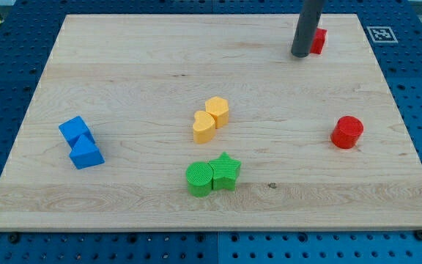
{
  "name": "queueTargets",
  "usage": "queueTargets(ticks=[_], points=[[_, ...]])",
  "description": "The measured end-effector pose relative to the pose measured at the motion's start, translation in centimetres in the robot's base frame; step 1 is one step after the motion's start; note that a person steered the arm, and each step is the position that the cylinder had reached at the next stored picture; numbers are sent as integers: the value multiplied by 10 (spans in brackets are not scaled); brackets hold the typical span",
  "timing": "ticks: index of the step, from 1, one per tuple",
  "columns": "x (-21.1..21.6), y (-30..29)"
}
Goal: Move your arm vertically below the red circle
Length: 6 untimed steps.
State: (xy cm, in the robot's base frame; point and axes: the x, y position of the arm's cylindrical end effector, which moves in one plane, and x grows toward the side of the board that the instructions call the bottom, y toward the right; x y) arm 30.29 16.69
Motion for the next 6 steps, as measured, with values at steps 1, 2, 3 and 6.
queueTargets(ticks=[1,2,3,6], points=[[-18,20],[-25,38],[-13,42],[159,-31]])
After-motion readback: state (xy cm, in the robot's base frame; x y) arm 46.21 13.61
